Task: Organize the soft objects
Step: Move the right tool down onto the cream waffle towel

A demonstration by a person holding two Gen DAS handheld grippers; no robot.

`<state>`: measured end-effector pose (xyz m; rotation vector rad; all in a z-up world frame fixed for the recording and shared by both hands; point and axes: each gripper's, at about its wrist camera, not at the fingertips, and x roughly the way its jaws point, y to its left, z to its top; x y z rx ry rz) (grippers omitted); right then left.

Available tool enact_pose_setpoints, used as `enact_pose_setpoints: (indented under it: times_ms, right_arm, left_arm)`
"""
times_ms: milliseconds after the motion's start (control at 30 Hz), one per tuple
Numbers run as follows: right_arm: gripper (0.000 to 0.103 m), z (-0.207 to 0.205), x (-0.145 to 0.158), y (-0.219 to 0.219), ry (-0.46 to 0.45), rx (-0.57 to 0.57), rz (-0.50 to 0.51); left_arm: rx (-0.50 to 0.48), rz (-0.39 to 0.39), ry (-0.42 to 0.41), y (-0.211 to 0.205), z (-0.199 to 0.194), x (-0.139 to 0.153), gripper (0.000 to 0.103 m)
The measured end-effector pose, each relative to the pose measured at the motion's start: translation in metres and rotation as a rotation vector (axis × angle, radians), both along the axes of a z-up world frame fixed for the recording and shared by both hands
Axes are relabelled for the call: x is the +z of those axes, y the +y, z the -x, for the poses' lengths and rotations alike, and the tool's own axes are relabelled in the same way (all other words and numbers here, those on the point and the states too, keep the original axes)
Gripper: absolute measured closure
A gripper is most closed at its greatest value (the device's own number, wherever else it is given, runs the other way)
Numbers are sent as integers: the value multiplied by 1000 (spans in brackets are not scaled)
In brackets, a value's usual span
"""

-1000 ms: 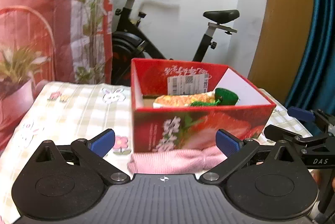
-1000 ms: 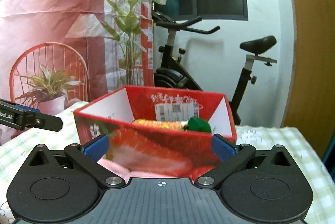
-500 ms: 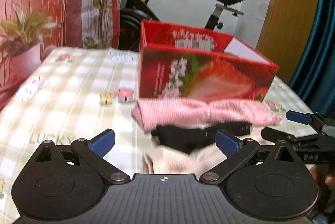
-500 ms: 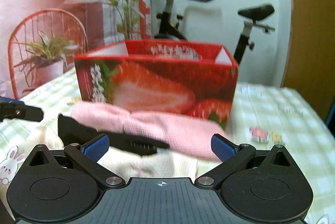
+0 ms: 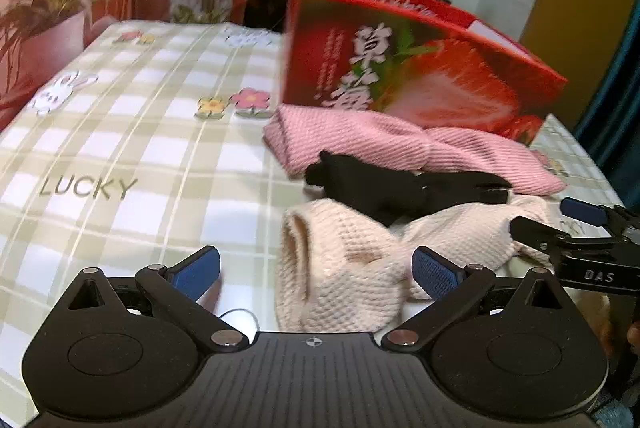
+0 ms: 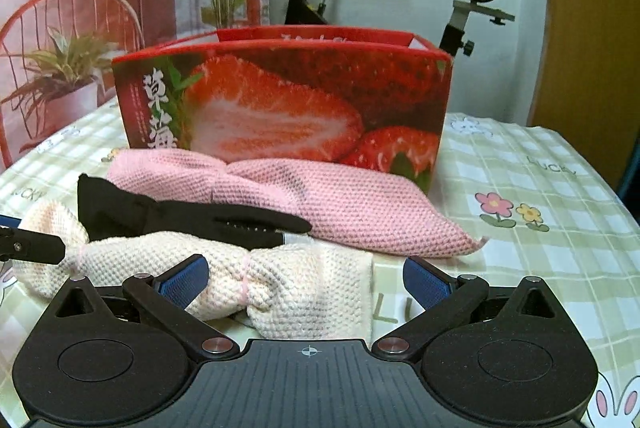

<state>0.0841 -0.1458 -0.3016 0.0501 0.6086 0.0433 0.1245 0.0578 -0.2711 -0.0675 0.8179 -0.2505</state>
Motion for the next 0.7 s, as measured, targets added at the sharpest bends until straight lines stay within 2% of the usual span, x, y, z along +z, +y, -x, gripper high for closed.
enact_pose_setpoints:
  times_ms: [100,367,600,700]
  right_arm:
    - [0,-2,-2,0,11,2,-2]
    - [0,-9,-6,-2,50,4,-23]
    - [0,-15,-11,-12,99,4,-103]
    - [0,-15,-12,-11,99,5,-101]
  left_arm:
    - [14,-2,35,3,-4,-8,0]
    - [15,-10,22,0,-3,-11,0]
    - [20,-10,18,0,-2,-12,0]
    - [21,-13,17,-1,-2,-12,0]
